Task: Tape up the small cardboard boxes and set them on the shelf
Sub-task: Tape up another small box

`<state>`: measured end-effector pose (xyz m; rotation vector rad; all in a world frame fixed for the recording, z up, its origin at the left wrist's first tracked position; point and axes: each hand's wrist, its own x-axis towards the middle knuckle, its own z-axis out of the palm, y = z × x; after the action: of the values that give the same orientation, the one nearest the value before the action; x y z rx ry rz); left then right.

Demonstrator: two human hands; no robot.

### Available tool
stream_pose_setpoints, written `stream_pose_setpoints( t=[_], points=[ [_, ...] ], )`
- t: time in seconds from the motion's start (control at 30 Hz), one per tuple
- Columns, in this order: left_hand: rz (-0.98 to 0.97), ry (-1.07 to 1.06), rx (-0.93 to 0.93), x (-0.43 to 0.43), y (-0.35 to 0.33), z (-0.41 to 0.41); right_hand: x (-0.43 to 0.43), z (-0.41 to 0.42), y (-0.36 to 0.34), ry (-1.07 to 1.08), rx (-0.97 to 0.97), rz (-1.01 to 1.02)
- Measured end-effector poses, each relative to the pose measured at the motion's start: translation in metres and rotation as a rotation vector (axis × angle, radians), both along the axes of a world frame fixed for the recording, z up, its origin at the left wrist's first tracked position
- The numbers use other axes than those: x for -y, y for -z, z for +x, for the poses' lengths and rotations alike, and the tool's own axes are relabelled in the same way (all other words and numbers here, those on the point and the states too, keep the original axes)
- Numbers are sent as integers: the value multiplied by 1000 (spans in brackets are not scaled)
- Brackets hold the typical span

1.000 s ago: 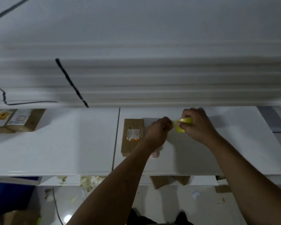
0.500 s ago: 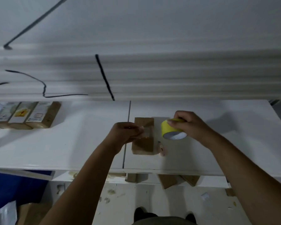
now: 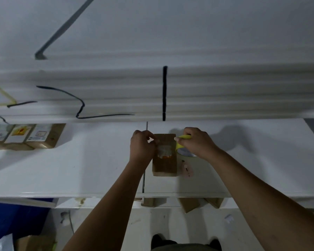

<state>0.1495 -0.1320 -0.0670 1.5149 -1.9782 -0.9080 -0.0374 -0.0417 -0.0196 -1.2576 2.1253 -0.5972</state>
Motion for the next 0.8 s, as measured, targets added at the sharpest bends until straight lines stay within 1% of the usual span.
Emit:
stream_pose_setpoints(
  t=[0.07, 0.17, 0.2, 0.27, 0.3, 0.33, 0.37, 0.4, 0.43, 0.5, 0.53, 0.57, 0.6, 0.63, 0.7, 0.8],
  points=[
    [1, -4, 62, -2, 2, 1, 3, 2, 0, -14, -28, 17],
    [-32, -7, 317, -7, 3, 0, 5, 5, 2, -32, -83, 31],
    [-36, -17, 374, -8, 3, 0, 5, 6, 3, -35, -103, 35],
    [7, -58, 435, -7, 4, 5, 5, 6, 5, -35, -140, 49],
    [90, -84, 411, -6, 6, 10, 5, 5, 5, -34, -146, 53],
    [207, -121, 314, -5, 10, 16, 5, 5, 6, -35, -147, 52],
    [333, -171, 159, -7, 14, 23, 5, 4, 6, -38, -155, 45],
    [417, -247, 13, -10, 18, 28, 4, 2, 7, -44, -178, 39],
    [411, -334, -62, -15, 21, 32, 3, 1, 8, -55, -206, 32],
    [250, -493, -117, -29, 21, 30, 1, -2, 12, -81, -235, 24],
    [163, -515, -166, -38, 17, 24, 0, -3, 14, -88, -232, 27],
    [98, -471, -208, -48, 11, 15, -1, -3, 15, -92, -219, 37],
    [44, -373, -215, -59, 6, 6, -2, -2, 17, -94, -198, 45],
    [-10, -251, -179, -70, 2, -3, -3, 0, 18, -95, -177, 45],
    [-78, -77, -36, -84, -2, -13, -6, 2, 19, -95, -161, 27],
    [-98, -23, 128, -78, 4, -11, -6, 2, 21, -63, -104, -32]
  ],
)
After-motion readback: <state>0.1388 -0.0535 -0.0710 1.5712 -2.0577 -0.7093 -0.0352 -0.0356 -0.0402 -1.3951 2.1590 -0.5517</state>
